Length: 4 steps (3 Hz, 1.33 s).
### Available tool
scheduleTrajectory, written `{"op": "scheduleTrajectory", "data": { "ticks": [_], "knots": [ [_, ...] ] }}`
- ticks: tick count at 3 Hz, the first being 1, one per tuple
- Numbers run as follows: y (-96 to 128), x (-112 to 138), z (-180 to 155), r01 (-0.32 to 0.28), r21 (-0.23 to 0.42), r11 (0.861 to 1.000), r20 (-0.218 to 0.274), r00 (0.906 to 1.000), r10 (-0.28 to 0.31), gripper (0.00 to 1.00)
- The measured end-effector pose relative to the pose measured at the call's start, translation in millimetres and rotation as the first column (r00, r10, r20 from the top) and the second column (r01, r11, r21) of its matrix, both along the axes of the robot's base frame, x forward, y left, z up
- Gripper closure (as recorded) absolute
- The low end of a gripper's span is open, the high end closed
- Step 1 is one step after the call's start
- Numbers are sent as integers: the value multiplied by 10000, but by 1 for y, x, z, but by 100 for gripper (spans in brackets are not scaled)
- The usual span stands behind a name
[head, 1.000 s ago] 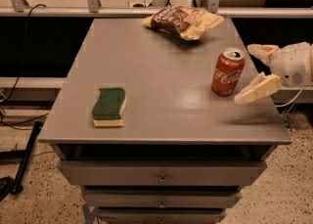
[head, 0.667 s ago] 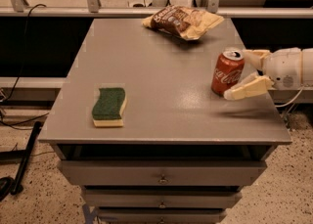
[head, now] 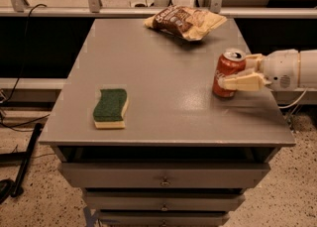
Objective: Move coke can near sponge
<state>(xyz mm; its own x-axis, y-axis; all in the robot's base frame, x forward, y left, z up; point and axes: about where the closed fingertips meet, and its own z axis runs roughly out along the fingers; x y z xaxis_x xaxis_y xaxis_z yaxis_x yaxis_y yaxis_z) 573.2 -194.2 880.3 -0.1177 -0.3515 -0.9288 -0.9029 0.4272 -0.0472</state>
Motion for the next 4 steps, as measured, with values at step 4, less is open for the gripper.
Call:
{"op": "scheduleTrajectory", "data": {
  "ticks": [4],
  "knots": [
    [34, -10, 35, -765, 431, 9961, 426, 9963, 746, 100]
  ]
}}
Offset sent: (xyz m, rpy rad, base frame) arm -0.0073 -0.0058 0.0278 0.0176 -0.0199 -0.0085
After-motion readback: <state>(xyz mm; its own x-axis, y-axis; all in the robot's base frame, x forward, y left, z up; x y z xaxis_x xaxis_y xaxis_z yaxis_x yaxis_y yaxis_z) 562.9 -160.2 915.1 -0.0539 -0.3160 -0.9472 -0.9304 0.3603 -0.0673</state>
